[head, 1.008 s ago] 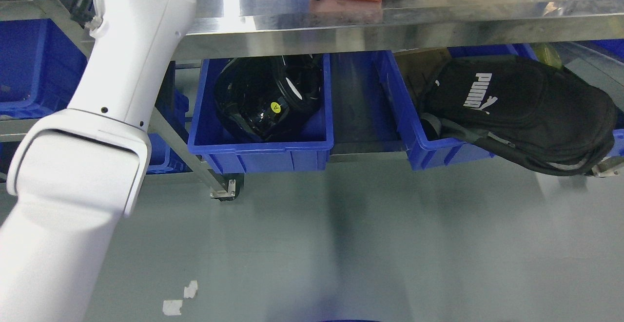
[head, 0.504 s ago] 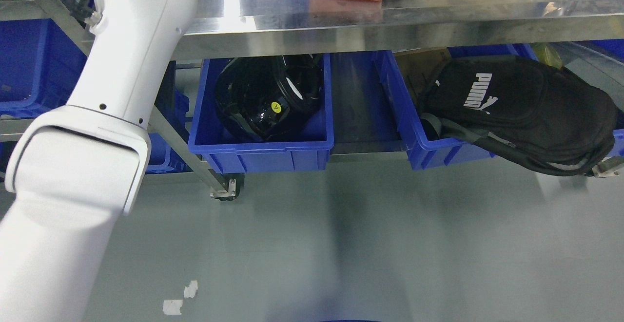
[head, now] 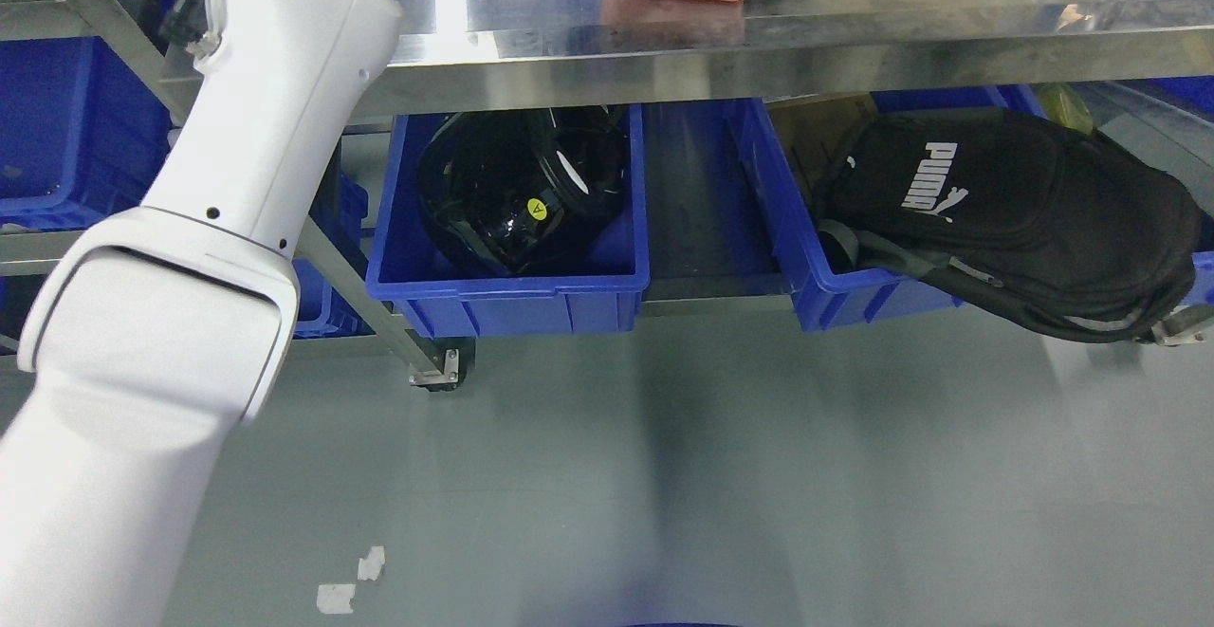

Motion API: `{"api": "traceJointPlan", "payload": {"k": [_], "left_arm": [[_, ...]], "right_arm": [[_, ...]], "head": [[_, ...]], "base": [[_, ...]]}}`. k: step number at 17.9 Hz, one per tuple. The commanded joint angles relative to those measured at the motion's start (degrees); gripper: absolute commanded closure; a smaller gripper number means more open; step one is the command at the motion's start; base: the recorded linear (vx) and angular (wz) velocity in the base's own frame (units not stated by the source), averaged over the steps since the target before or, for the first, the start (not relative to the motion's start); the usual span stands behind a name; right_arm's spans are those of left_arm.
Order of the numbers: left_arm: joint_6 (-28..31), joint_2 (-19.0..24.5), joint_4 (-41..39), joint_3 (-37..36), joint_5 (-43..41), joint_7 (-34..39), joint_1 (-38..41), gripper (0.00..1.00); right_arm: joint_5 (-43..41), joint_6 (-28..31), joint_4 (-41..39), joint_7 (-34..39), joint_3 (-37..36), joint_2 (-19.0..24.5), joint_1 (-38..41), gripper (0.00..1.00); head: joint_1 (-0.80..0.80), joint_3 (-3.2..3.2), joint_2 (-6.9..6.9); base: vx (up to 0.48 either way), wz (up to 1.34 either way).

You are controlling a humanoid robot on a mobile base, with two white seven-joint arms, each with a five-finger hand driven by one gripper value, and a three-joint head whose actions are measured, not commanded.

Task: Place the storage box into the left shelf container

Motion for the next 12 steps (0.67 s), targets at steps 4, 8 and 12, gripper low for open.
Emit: {"api": "traceJointPlan", "payload": {"k": [4,8,12], "left_arm": [[0.66,0.97,2.45,-7.86,-5.49,-0.36,0.05,0.06],[0.66,0.97,2.72,-8.3,-5.4,-0.36,0.05,0.14],[1.19,0.97,2.8,-6.38,-5.23,1.56,0.05,0.44]], "right_arm": [[-1.23,-0.02,-1.0,0.04,0.0,-1.0,-0.26,0.0],[-1.23,-0.02,-1.0,-0.05,0.0,-1.0,-0.26,0.0],[-1.23,-0.02,-1.0,0.04,0.0,-1.0,-0.26,0.0]], "head": [[0.0,0.0,0.0],[0.0,0.0,0.0],[0.0,0.0,0.0]], "base": [[0.0,0.0],[0.0,0.0],[0.0,0.0]]}}
